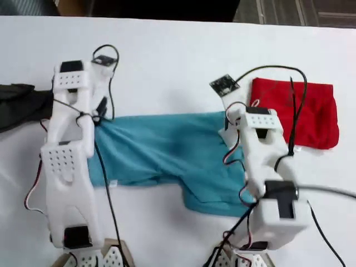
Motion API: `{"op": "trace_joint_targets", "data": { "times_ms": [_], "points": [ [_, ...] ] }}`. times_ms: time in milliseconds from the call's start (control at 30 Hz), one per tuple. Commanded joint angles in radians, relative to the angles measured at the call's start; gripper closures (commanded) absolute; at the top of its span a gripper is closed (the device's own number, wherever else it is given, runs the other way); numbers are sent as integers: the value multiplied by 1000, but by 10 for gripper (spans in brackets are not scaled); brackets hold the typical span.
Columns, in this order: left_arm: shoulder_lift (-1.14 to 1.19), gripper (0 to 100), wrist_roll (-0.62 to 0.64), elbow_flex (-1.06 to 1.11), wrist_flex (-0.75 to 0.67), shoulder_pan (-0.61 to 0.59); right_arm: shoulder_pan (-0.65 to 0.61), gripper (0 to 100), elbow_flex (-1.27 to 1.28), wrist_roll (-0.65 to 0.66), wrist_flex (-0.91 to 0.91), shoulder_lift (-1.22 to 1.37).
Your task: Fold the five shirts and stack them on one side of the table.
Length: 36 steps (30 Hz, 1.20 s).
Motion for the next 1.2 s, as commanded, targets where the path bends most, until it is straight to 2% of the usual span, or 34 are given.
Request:
{"op": "trace_joint_targets", "data": {
  "times_ms": [0, 233, 433, 667, 933, 1167],
  "points": [
    [69, 973, 9, -151, 71, -38, 51, 978, -77, -6, -12, 87],
    [158, 973, 11, -344, 104, -32, 50, 978, -189, -6, -4, 130],
    [104, 973, 75, -461, 129, -40, 41, 978, -218, -6, 35, 110],
    [-64, 973, 75, -311, 124, -2, 38, 978, -210, -14, 99, -5],
    [11, 973, 101, -206, 81, 110, 39, 978, -198, -14, 147, -101],
    [25, 973, 66, -120, 129, 86, 2, 978, 55, 32, 79, -168]
  ]
}}
